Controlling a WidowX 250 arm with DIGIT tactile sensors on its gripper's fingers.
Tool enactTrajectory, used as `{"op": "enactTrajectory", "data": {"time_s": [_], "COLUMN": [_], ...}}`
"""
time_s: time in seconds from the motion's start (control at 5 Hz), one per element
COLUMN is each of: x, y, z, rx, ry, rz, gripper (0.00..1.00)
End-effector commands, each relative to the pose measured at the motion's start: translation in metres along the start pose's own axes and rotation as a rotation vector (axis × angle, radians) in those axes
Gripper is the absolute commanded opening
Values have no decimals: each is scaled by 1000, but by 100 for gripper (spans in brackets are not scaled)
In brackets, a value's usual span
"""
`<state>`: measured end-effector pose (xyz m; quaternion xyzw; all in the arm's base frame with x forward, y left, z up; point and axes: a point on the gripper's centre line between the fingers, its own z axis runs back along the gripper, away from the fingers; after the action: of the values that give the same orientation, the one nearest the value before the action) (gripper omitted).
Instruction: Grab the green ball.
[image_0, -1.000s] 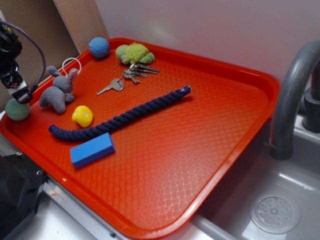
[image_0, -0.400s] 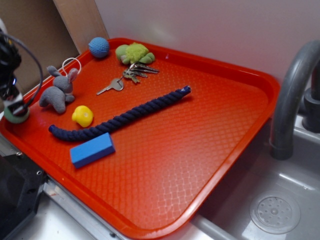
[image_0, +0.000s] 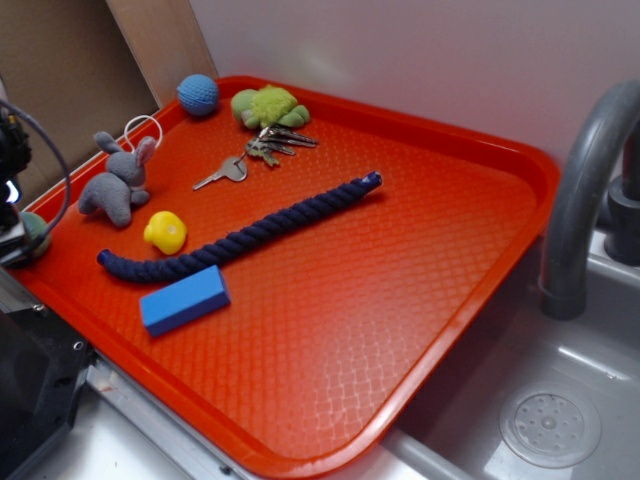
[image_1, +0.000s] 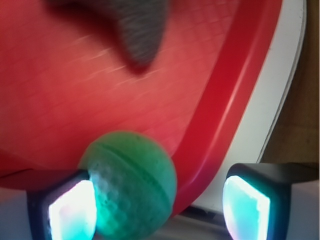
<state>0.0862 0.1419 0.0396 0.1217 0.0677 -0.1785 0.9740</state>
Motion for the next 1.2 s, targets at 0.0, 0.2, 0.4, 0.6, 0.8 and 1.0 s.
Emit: {"op": "enactTrajectory", "data": {"time_s": [0.0,0.2,0.4,0.6,0.8,1.0], "x": [1,5,6,6,8,16], "y": [12,12,11,8,4,0], "z": [2,4,5,10,38,70], "rx": [65,56,55,40,8,-36], "ry": [-13,-13,-9,-16,-60,-101], "rz": [47,44,42,47,59,50], "gripper": [0,0,0,0,100,100]}}
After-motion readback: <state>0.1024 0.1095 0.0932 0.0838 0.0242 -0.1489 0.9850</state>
